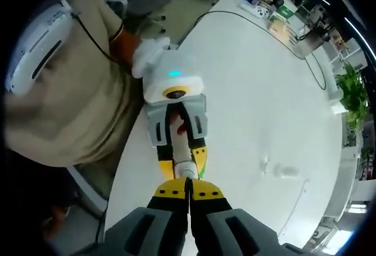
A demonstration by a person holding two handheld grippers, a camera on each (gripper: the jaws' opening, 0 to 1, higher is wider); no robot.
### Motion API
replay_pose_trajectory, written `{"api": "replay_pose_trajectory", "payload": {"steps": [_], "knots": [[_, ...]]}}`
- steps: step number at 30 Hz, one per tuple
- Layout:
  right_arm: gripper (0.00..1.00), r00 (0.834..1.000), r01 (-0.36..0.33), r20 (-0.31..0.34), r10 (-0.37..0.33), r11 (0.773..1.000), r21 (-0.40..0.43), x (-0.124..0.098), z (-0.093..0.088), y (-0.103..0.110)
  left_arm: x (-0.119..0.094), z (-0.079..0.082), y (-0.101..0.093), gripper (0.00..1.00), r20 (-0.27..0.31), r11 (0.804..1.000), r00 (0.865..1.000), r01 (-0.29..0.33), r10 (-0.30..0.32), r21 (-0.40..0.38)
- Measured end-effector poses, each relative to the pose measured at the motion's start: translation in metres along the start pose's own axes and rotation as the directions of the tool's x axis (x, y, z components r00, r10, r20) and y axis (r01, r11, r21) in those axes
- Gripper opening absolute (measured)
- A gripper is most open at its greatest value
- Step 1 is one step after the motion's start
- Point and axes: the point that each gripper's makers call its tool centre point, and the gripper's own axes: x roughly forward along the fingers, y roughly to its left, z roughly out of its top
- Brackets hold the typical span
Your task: Clamp pump bottle remove cover press pump head put on cover
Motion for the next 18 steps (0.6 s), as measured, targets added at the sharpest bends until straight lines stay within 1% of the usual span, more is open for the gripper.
{"api": "replay_pose_trajectory", "payload": {"steps": [4,6,13,18], "knots": [[0.0,1.0,-0.028,-0.006,0.027,0.997,-0.071,0.0003,0.0003,0.0001,-0.0001,0.0002,-0.0006,0.14,0.0,1.0,1.0,0.0,0.0,-0.002],[0.0,0.999,-0.041,-0.015,0.04,0.995,-0.09,0.0008,0.0008,0.0005,-0.0003,0.0005,-0.0011,0.14,-0.001,1.0,1.0,0.0,0.0,-0.002],[0.0,0.997,-0.071,-0.037,0.068,0.993,-0.094,0.0027,0.001,0.0006,-0.0004,0.0007,-0.0022,0.14,-0.001,1.0,1.0,0.001,-0.001,-0.002],[0.0,0.997,-0.077,-0.029,0.075,0.994,-0.077,0.0048,0.0002,0.0006,-0.0007,0.0009,-0.0027,0.14,-0.001,1.0,1.0,0.0,0.0,-0.003]]}}
